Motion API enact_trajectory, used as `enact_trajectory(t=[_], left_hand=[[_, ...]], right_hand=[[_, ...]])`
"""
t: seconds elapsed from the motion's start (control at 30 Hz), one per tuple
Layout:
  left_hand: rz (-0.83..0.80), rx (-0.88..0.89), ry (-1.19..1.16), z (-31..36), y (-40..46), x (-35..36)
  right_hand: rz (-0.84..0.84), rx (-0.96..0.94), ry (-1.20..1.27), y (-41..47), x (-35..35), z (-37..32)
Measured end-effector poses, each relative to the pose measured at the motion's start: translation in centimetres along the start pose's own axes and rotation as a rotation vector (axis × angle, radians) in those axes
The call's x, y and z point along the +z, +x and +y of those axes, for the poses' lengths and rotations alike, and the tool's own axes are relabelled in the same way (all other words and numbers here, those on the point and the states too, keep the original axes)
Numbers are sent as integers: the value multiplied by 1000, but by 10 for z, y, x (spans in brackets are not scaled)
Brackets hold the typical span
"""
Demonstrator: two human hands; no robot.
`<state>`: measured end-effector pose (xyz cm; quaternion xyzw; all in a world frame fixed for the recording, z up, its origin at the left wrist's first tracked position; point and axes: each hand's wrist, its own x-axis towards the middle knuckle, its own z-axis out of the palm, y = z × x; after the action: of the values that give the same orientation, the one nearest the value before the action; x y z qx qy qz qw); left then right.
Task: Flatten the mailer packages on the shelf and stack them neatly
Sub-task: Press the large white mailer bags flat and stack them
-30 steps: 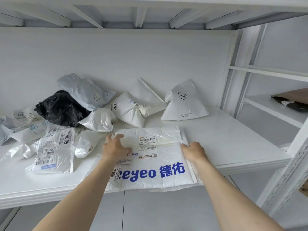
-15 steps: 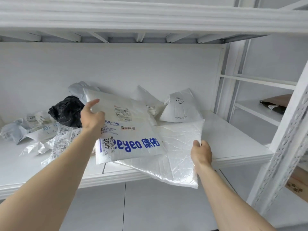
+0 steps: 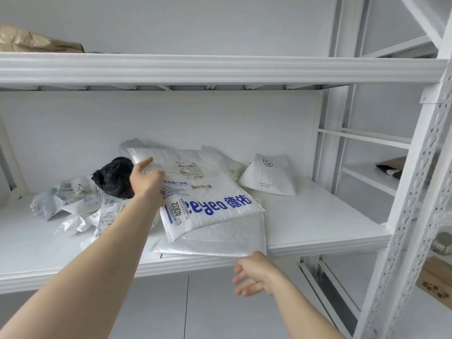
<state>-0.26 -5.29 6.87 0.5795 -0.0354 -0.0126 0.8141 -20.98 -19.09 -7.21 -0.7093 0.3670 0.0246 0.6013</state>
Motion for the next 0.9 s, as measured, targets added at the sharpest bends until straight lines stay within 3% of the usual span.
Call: enact_trajectory(t=[0.17, 0.23, 0.3, 0.43, 0.5, 0.63, 0.77, 0.9], left_hand=[[-142, -153, 0, -34, 5, 6], [-157, -209, 9, -51, 16, 13], [-175, -249, 20, -65, 26, 22], [-228, -307, 91, -91, 46, 36], [-286, -320, 211, -105, 62, 39], [-351, -174, 615, -142, 91, 42], [-426, -7, 1188, -170, 103, 35], [-455, 60, 1358, -179, 104, 30]], right_hand=[[473, -205, -24, 15, -47, -17], [581, -239, 63, 27, -65, -19], [557, -227, 235, 37, -75, -19], [389, -123, 829, 56, -84, -22], [380, -88, 941, 72, -84, -21], [470, -108, 716, 96, -84, -26], [561, -214, 159, 118, -84, -32], [579, -258, -245, 133, -67, -39]])
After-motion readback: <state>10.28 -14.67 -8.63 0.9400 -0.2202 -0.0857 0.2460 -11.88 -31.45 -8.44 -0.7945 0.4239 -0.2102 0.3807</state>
